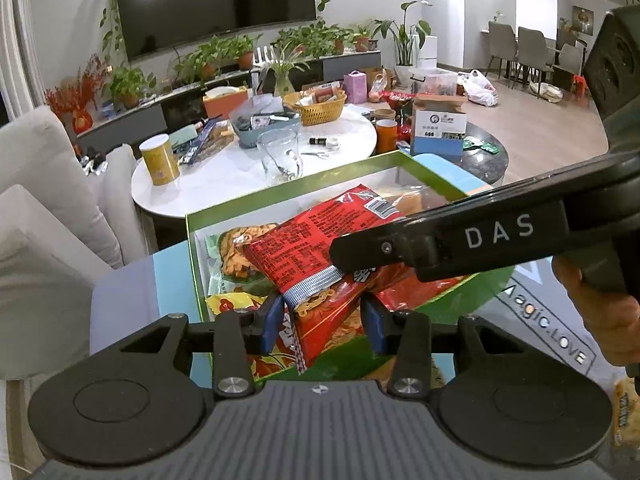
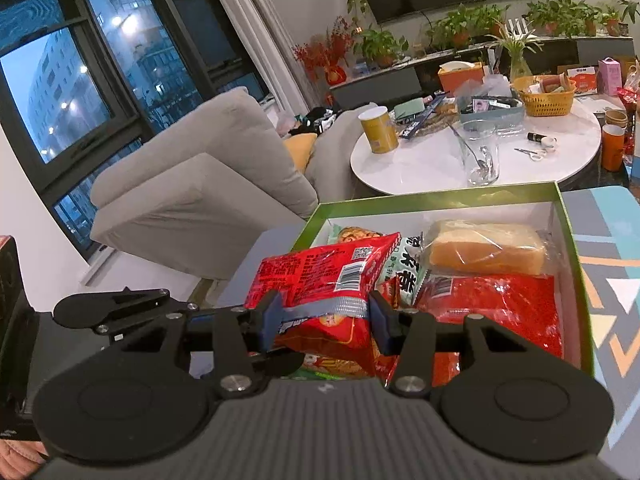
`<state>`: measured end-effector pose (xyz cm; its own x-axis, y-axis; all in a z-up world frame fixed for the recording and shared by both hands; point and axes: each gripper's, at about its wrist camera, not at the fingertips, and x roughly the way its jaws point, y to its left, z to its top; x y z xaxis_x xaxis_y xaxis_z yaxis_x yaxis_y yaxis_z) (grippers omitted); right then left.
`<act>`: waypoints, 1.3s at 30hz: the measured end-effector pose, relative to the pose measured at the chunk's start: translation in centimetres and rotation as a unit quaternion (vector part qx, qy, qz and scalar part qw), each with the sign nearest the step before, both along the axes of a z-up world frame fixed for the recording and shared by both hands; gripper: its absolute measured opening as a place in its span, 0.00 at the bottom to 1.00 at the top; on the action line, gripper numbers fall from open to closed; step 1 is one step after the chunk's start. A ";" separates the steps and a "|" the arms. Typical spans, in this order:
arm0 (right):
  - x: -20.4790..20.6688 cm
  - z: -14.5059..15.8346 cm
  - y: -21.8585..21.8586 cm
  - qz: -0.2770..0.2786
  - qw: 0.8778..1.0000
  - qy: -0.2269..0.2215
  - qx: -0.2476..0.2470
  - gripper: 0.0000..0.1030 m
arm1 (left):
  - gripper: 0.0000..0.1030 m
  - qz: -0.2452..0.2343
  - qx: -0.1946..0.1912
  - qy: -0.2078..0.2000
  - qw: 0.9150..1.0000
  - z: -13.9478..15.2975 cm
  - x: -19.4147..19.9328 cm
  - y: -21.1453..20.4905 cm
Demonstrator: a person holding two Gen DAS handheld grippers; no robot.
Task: Organize snacks
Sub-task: 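Lift the red wafer pack with the right gripper over the box, then lower the red wafer pack into the box and open the right gripper, then grasp the yellow biscuit pack with the left gripper while the right gripper grasps the Wangwang cracker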
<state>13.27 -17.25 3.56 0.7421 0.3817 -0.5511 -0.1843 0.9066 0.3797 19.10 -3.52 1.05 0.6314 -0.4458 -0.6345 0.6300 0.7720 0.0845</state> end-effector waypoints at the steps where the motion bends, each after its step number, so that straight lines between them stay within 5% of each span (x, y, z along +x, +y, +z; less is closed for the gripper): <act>1: 0.3 -0.2 0.0 0.000 1.000 0.002 0.000 0.47 | 0.39 0.000 0.001 0.003 1.000 -0.2 0.3 0.0; 24: -0.5 -1.2 -0.8 -0.033 0.999 0.022 -0.016 0.47 | 0.48 0.045 0.004 0.013 0.999 -1.5 0.8 0.6; 39: -6.9 -0.6 -0.8 -0.042 0.999 0.015 -0.023 0.47 | 0.52 0.059 -0.001 0.020 0.998 -1.4 -5.3 3.4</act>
